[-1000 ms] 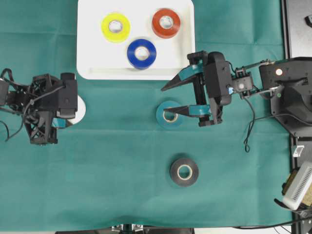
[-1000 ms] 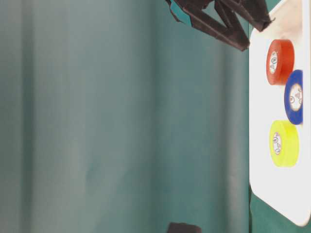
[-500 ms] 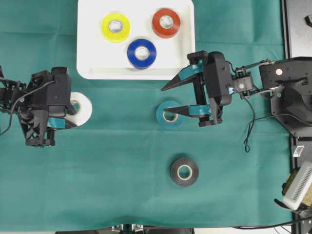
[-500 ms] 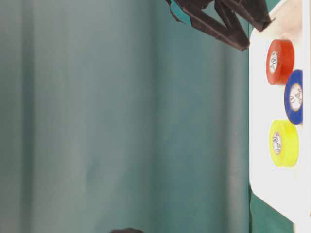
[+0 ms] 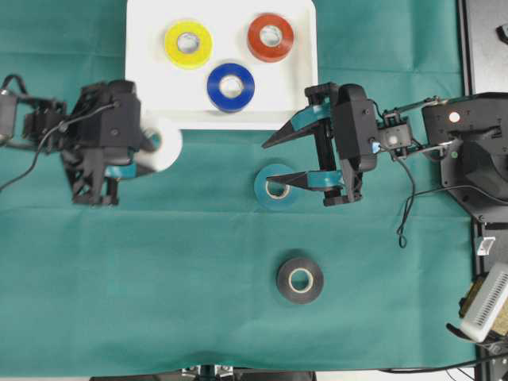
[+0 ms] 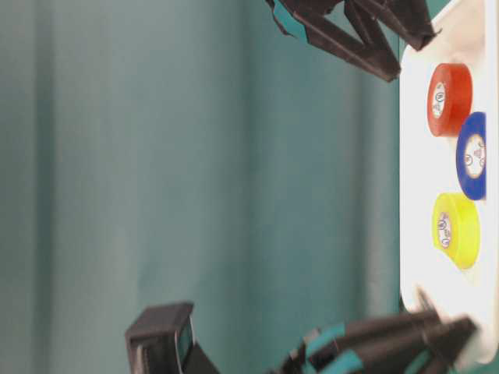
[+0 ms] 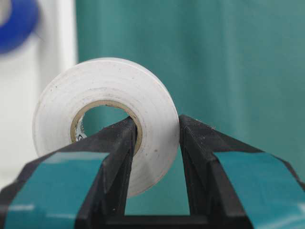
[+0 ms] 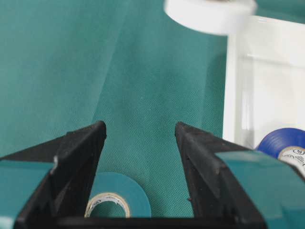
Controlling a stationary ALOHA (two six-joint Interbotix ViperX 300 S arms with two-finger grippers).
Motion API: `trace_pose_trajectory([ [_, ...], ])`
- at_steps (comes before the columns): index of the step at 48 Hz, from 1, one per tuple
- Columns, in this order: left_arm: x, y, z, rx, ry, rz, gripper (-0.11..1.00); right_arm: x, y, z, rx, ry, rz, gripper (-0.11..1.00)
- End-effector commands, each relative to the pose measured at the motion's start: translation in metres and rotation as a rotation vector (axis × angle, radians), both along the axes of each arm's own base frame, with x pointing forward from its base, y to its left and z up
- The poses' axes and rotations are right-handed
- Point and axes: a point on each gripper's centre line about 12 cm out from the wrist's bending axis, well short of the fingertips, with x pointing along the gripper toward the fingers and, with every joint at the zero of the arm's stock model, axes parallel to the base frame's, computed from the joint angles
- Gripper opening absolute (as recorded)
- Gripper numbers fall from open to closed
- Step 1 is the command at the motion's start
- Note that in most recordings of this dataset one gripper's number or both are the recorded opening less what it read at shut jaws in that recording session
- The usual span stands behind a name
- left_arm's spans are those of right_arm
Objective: Put the tape alternately from left to right into the white case.
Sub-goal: 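Lift the white roll with the left gripper and carry it into the tray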
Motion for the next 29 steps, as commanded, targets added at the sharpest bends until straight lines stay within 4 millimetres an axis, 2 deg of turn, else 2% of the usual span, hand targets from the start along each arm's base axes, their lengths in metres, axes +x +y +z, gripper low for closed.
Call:
trace_pose_trajectory([
  [1, 0.018, 0.013, 0.015, 0.056, -0.069, -0.013, -0.02, 0.002, 0.001, 0.006, 0.006, -0.024, 0.003, 0.64],
  [14, 0.046, 0.048, 0.004, 0.160, -0.095, -0.010, -0.02, -0.001, 0.001, 0.003, 0.009, -0.014, 0.002, 0.64],
  [29, 0.076, 0.088, 0.005, 0.185, -0.156, 0.074, -0.02, -0.001, 0.001, 0.003, 0.007, -0.014, 0.002, 0.64],
])
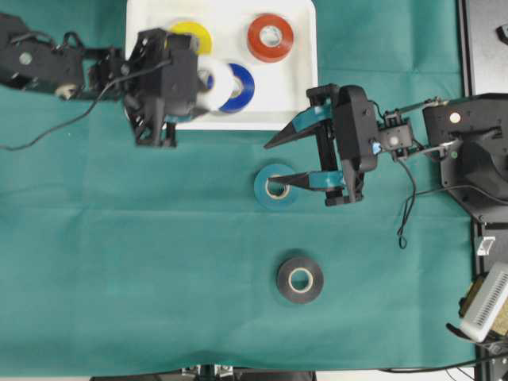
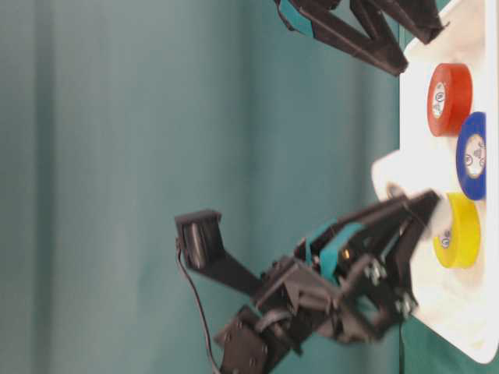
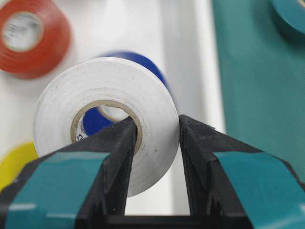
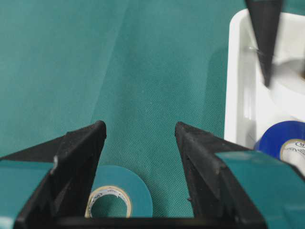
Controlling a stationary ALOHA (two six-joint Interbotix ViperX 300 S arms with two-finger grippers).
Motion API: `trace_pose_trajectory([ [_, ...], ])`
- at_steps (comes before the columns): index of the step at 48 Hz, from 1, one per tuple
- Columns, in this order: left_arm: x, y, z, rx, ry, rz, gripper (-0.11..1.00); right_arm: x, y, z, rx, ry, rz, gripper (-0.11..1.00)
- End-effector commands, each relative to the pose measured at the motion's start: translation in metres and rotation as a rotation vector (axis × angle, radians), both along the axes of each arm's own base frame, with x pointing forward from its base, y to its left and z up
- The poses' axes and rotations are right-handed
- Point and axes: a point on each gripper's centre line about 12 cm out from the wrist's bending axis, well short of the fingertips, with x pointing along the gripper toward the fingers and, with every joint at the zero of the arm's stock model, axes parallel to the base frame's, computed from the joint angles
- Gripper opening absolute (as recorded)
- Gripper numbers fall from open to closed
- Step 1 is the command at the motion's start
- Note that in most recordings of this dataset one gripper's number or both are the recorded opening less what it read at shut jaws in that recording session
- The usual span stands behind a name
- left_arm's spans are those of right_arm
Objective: Put the tape alternately from left to right into the white case.
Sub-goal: 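Lift the white roll with the left gripper and carry it into the tray, then release the white roll in the tray and withdraw the left gripper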
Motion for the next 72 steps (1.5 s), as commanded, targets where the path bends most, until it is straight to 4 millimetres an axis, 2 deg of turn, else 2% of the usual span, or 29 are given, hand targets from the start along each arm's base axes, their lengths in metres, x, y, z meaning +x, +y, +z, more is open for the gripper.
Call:
trace_pose_trajectory([
  [1, 0.015, 0.013, 0.019, 0.019, -0.081, 0.021, -0.02, 0.002, 0.001, 0.006, 0.004, -0.025, 0.003, 0.64],
  [10, 0.030, 0.044, 0.023, 0.030, -0.116, 0.082, -0.02, 0.000, 0.001, 0.004, 0.005, -0.019, 0.002, 0.64],
  [18, 0.036, 0.068, 0.015, 0.031, -0.109, 0.128, -0.02, -0.001, 0.001, 0.003, 0.006, -0.014, 0.002, 0.64],
  [26, 0.037, 0.071, 0.008, 0.028, -0.094, 0.135, -0.02, 0.000, 0.001, 0.004, 0.011, -0.027, 0.005, 0.64],
  [29, 0.036, 0.072, 0.007, 0.027, -0.091, 0.136, 0.02, 0.000, 0.002, 0.005, 0.013, -0.033, 0.007, 0.64],
  [34, 0.033, 0.072, 0.005, 0.025, -0.084, 0.139, 0.21, 0.001, 0.002, 0.007, 0.013, -0.039, 0.007, 0.64],
  [42, 0.030, 0.071, 0.007, 0.024, -0.086, 0.140, 0.70, 0.002, 0.002, 0.008, 0.012, -0.045, 0.008, 0.64],
  [44, 0.029, 0.071, 0.009, 0.025, -0.089, 0.140, 0.81, 0.002, 0.002, 0.008, 0.011, -0.045, 0.009, 0.64],
  [46, 0.027, 0.070, 0.010, 0.025, -0.090, 0.140, 0.87, 0.002, 0.002, 0.008, 0.012, -0.045, 0.008, 0.64],
  [61, 0.005, 0.057, 0.028, 0.022, -0.111, 0.133, 0.84, 0.000, 0.002, 0.005, 0.014, -0.035, 0.007, 0.64],
  [72, -0.014, 0.026, 0.030, 0.016, -0.102, 0.074, 0.84, 0.000, 0.002, 0.006, 0.013, -0.036, 0.007, 0.64],
])
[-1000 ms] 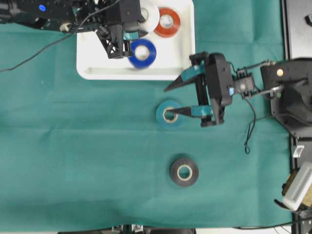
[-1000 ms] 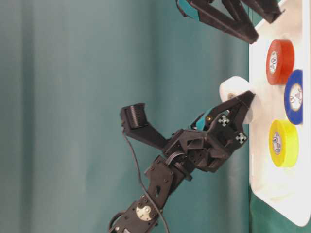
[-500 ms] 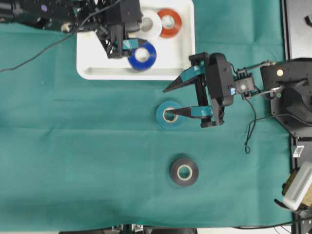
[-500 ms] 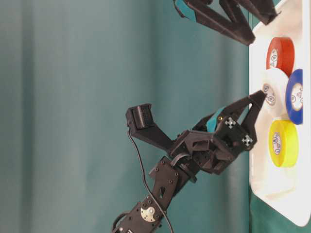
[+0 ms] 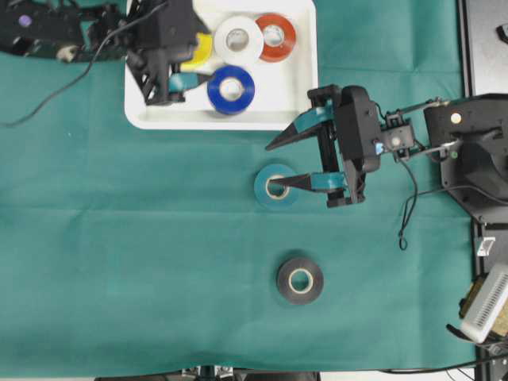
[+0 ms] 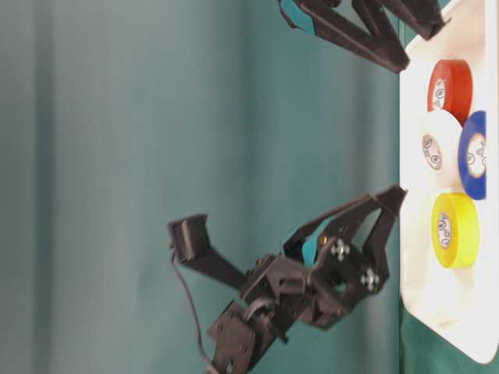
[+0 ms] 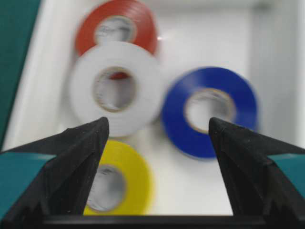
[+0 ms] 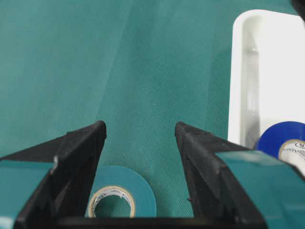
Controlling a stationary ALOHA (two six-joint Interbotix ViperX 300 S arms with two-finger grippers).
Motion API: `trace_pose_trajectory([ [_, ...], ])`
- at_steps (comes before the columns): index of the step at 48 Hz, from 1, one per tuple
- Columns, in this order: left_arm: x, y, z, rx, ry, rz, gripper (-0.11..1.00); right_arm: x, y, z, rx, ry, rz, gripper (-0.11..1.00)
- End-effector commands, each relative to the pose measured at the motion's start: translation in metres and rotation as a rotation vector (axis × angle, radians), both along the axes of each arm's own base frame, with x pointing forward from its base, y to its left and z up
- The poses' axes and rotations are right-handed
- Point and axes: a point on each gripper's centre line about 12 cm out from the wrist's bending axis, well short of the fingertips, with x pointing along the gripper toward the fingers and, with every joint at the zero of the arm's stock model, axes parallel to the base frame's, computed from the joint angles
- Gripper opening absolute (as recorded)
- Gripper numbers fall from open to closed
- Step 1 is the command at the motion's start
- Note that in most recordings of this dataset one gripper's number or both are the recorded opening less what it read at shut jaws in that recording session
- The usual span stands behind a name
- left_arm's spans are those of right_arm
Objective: Put the tape alternately from left to right into the white case.
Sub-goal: 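Release the white roll in the tray and withdraw the left gripper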
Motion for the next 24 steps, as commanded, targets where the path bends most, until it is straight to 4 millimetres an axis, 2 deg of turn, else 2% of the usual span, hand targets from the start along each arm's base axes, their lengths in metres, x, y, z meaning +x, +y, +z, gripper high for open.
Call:
trace_pose_trajectory([
  [1, -0.004, -0.013, 0.018, 0.010, -0.043, -0.028, 0.84, 0.002, 0.001, 0.007, 0.006, -0.028, 0.004, 0.64],
  [11, -0.018, -0.040, 0.018, 0.007, -0.036, -0.088, 0.84, 0.003, 0.001, 0.008, 0.006, -0.030, 0.003, 0.64],
  [24, -0.030, -0.060, 0.016, -0.017, -0.025, -0.120, 0.84, 0.003, 0.001, 0.008, 0.006, -0.030, 0.003, 0.64],
])
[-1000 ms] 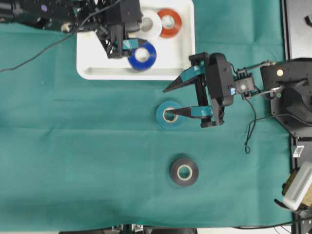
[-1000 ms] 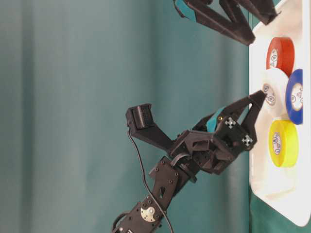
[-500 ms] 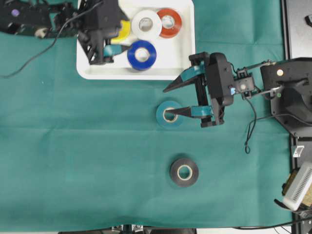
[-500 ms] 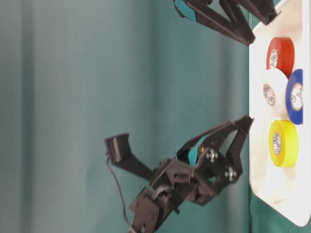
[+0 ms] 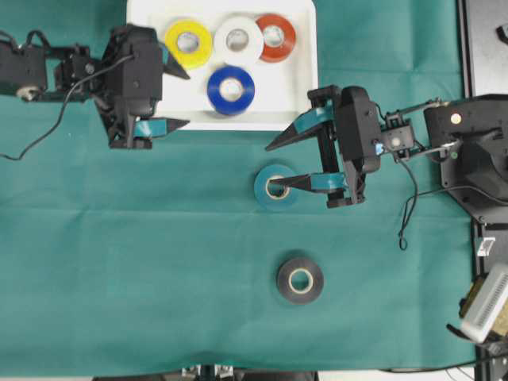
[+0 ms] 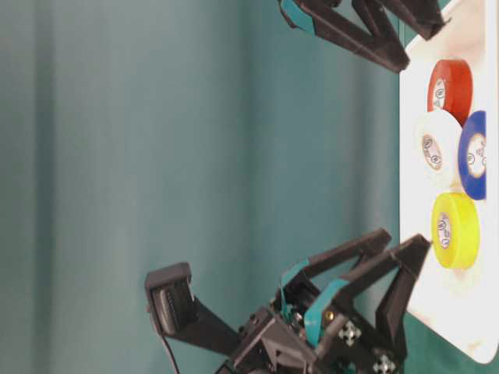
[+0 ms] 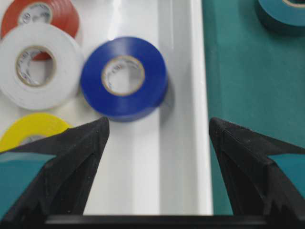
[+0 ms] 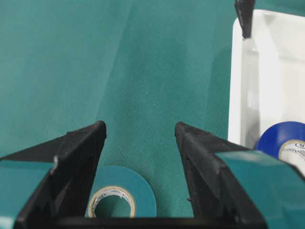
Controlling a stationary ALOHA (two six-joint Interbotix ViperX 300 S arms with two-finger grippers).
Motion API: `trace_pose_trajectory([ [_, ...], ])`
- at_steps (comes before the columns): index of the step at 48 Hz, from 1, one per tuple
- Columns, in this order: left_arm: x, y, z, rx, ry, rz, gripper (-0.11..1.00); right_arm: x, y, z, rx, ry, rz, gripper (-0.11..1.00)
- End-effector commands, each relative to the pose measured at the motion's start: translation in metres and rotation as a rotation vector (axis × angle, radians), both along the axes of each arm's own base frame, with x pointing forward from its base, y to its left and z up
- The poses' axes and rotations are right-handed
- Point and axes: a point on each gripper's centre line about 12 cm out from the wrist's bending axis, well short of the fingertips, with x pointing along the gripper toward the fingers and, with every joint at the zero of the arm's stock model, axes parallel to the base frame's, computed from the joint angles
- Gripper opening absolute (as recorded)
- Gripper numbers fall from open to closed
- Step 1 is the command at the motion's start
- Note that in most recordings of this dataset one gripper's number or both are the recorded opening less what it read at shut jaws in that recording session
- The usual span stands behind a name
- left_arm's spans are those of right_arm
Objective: Put the tape alternately from left to right into the white case.
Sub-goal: 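Release the white roll in the tray and withdraw the left gripper, then move the right gripper down to the black tape roll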
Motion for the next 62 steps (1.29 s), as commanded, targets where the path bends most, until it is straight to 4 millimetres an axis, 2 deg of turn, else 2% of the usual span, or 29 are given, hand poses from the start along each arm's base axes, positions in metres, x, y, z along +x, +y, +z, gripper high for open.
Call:
trace_pose_trajectory([
  [1, -0.001, -0.008, 0.013, -0.007, -0.035, -0.012, 0.84, 0.002, 0.001, 0.007, 0.006, -0.027, 0.003, 0.64],
  [17, -0.011, -0.050, 0.004, -0.109, 0.053, -0.055, 0.84, 0.001, 0.001, 0.005, 0.006, -0.022, 0.003, 0.64],
  [32, -0.022, -0.068, -0.011, -0.199, 0.103, -0.027, 0.84, -0.002, 0.001, 0.001, 0.005, -0.006, 0.002, 0.64],
  [46, -0.033, -0.069, -0.023, -0.220, 0.137, -0.009, 0.84, -0.005, 0.001, -0.002, 0.006, 0.005, 0.001, 0.64],
  [62, -0.034, -0.069, -0.024, -0.218, 0.139, -0.010, 0.84, -0.008, 0.001, -0.006, 0.008, 0.012, 0.002, 0.64],
])
